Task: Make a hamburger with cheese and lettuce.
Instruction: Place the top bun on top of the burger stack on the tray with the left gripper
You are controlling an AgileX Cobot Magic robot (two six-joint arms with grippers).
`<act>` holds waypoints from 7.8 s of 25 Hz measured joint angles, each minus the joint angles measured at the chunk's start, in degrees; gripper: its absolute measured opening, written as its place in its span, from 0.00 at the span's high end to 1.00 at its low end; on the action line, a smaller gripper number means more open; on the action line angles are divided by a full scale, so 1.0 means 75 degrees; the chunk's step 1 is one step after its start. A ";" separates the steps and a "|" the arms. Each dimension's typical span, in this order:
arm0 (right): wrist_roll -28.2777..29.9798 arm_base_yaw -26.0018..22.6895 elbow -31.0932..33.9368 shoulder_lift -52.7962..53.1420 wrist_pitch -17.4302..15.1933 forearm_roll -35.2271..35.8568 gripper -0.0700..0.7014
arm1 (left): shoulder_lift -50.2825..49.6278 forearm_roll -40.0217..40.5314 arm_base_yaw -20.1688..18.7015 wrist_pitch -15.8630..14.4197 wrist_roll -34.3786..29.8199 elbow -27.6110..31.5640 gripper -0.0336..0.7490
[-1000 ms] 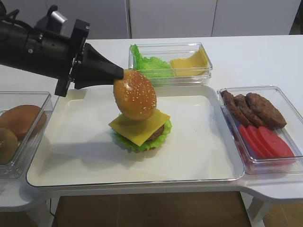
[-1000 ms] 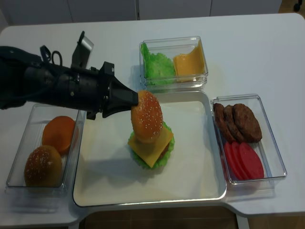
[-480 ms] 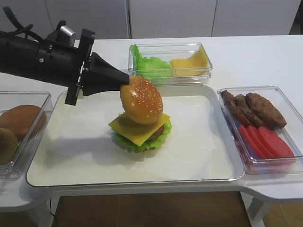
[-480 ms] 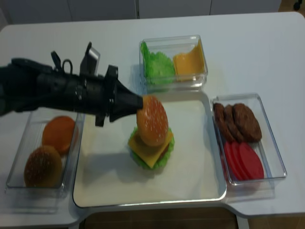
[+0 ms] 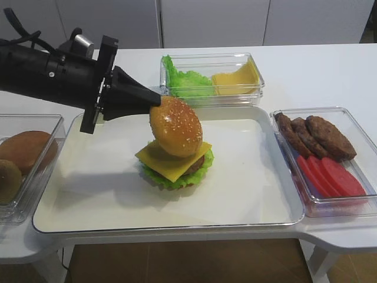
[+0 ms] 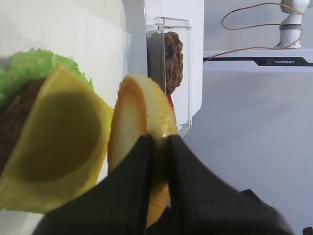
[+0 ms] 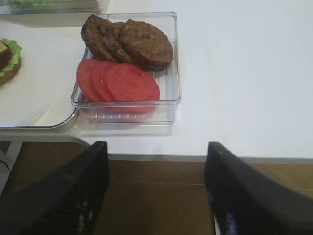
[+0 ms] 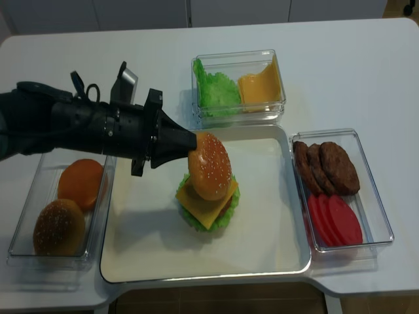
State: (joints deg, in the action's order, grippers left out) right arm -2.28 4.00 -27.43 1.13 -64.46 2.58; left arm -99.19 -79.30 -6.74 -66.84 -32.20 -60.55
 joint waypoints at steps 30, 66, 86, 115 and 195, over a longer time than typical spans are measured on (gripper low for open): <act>0.0014 0.0000 0.0000 0.0000 0.0000 0.0000 0.30 | 0.0000 -0.0912 -0.0017 0.0014 -0.0567 0.0752 0.87; 0.0014 0.0000 0.0000 0.0000 0.0000 0.0000 0.30 | -0.0237 -0.0459 -0.0017 0.0001 -0.0749 0.0752 0.76; 0.0014 0.0000 0.0000 0.0000 0.0000 0.0000 0.30 | -0.0237 -0.0378 -0.0237 0.0001 -0.0627 0.0752 0.63; -0.0003 0.0000 0.0000 0.0000 0.0000 0.0000 0.30 | -0.0237 -0.0841 -0.0237 0.0001 -0.0980 0.0752 0.78; 0.0012 0.0000 0.0000 0.0000 0.0000 0.0000 0.30 | -0.0472 -0.1344 -0.0543 0.0015 -0.1561 0.0752 0.81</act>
State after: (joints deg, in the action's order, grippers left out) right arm -2.19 4.00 -27.43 1.13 -64.46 2.58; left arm -102.73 -89.38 -10.81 -66.73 -43.90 -54.91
